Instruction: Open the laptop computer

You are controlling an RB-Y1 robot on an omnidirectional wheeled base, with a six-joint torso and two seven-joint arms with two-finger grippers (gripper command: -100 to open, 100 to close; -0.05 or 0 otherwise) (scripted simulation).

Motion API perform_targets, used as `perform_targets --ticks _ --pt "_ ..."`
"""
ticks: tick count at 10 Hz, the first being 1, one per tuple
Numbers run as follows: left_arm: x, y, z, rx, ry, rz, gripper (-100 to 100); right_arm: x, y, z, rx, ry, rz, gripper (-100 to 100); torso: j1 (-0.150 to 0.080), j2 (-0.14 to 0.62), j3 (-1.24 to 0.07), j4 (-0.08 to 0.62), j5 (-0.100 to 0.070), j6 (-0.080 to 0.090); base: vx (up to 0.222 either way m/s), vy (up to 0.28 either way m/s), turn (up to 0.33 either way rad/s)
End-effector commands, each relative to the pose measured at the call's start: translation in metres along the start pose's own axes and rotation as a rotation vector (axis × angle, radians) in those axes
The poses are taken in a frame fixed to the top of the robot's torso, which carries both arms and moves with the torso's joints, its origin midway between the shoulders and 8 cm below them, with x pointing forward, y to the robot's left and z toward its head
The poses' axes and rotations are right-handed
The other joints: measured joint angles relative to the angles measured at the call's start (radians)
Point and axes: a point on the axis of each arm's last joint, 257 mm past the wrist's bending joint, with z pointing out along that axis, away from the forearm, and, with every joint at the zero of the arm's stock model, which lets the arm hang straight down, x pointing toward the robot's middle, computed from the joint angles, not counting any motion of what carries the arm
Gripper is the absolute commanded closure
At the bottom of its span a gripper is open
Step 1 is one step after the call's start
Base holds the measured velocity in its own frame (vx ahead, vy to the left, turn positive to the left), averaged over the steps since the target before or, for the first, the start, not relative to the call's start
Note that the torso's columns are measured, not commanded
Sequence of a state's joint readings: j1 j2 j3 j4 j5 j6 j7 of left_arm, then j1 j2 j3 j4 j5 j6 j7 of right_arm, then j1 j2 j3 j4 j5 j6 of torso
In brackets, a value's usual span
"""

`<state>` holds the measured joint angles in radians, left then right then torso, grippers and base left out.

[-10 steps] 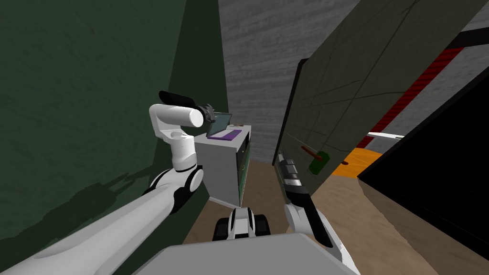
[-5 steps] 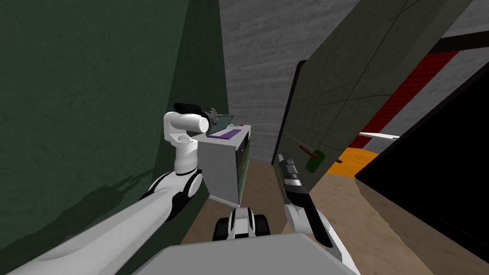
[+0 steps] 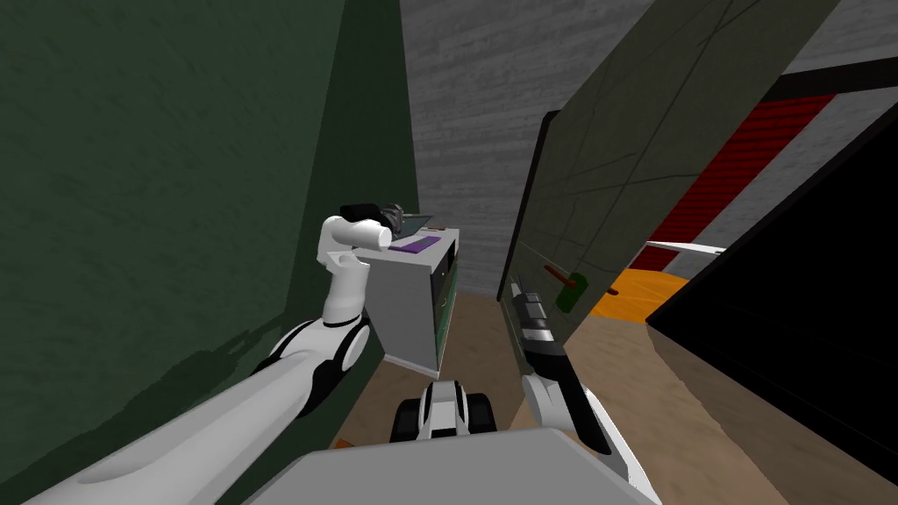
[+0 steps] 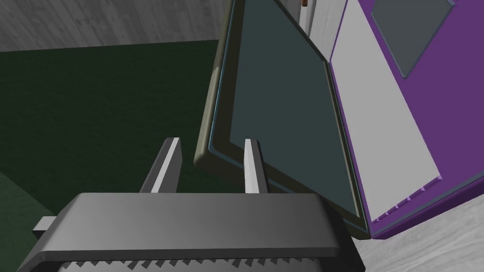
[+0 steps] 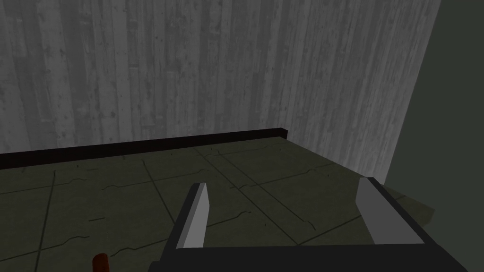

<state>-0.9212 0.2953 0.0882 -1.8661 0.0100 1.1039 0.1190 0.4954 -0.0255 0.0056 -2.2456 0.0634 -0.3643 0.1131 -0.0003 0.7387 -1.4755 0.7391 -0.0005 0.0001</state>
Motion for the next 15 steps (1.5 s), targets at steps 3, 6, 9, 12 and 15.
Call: perform_targets --ticks 3,6,9,12,15 --pt "0.012 0.013 0.007 0.037 0.013 0.102 100 0.000 0.000 0.000 0.000 0.000 0.000 0 0.000 0.001 0.001 0.000 0.000 0.000 -0.042 -0.018 -0.004" --pt "0.045 -0.001 0.017 0.074 0.070 0.121 100 0.000 0.000 0.000 0.000 0.000 0.000 0 -0.002 0.002 0.001 0.001 -0.001 0.000 -0.030 -0.025 0.127" --pt "0.061 -0.006 0.031 0.067 0.118 0.117 -100 0.000 0.000 0.000 0.000 0.000 0.000 0 0.000 -0.001 -0.001 -0.001 0.000 -0.001 -0.014 -0.038 0.157" --pt "0.086 -0.026 0.044 0.086 0.193 0.111 -100 0.000 0.000 0.000 0.000 0.000 0.000 0 -0.001 0.000 0.000 0.001 0.000 0.000 0.007 -0.074 0.243" --pt "0.103 -0.037 0.053 0.090 0.244 0.101 -100 0.000 0.000 0.000 0.000 0.000 0.000 0 0.000 0.003 0.002 0.001 0.000 -0.001 -0.009 -0.072 0.213"
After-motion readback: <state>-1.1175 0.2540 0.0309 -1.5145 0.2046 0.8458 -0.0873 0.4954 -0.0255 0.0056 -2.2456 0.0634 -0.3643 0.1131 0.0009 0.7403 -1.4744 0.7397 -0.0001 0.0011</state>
